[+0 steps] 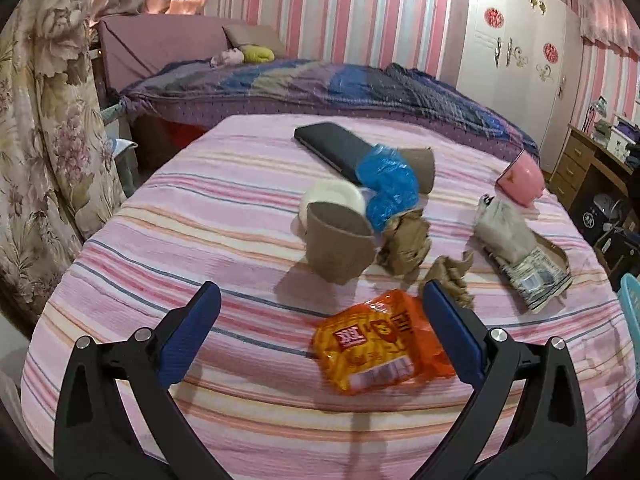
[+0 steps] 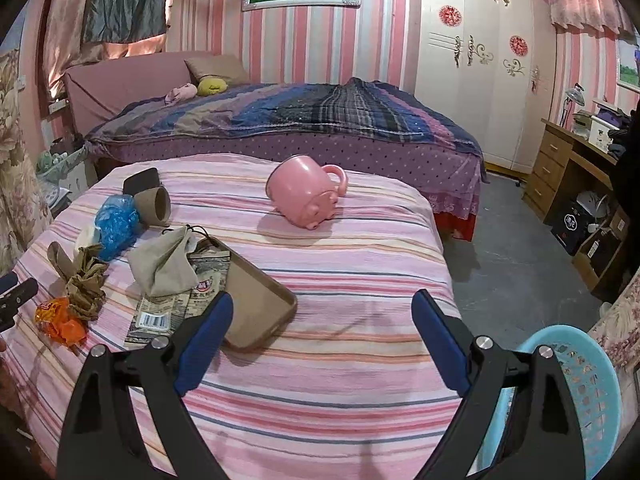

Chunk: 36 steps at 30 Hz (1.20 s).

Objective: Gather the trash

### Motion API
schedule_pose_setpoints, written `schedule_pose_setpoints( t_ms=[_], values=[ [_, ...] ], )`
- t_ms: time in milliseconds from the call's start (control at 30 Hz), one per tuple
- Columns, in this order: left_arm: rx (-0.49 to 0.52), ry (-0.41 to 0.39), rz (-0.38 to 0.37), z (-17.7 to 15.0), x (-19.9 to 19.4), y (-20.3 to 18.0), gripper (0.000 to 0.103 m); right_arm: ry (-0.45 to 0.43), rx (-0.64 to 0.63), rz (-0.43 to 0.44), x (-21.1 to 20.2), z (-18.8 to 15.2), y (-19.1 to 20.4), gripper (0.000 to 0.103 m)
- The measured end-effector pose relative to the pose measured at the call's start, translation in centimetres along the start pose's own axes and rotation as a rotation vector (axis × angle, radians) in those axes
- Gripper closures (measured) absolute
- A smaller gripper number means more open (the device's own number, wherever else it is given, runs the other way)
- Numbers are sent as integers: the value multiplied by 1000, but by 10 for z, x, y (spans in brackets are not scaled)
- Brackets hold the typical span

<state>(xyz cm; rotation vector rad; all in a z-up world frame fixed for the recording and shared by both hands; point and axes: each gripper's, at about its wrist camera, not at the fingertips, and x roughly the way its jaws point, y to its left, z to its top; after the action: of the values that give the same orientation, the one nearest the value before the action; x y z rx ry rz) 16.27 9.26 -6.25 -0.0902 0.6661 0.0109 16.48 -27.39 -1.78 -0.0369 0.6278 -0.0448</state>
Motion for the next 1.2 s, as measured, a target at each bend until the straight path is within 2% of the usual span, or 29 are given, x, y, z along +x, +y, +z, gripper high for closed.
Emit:
schedule_pose_setpoints(
  t_ms=[167, 267, 500, 633, 667, 767, 833, 1067, 1200],
  values=[
    [-5, 18, 17, 7, 14, 4, 6, 7, -23, 4, 10, 3, 14, 13],
    [-12, 2, 42, 17, 22, 4, 6, 9, -23, 18, 14, 4, 20, 13],
    [30, -2, 33, 31, 42, -3, 8, 21, -44, 37, 25, 5, 36, 13],
    [34, 63, -23, 30, 57, -3, 26, 25, -51, 42, 28, 5, 40, 13],
    [29, 72, -45, 30, 59, -2, 30, 27, -53, 41, 28, 5, 41, 13],
    [23, 89, -86, 30, 63, -1, 50, 33, -53, 45, 31, 4, 43, 13],
    [25, 89, -102, 29, 63, -2, 56, 38, -53, 51, 33, 3, 46, 13],
    [13, 25, -52, 27, 51, -1, 59, 42, -77, 62, 37, 2, 56, 13],
    [-19, -1, -2, 28, 46, 5, 59, 48, -91, 96, 43, 2, 69, 13]
  ],
)
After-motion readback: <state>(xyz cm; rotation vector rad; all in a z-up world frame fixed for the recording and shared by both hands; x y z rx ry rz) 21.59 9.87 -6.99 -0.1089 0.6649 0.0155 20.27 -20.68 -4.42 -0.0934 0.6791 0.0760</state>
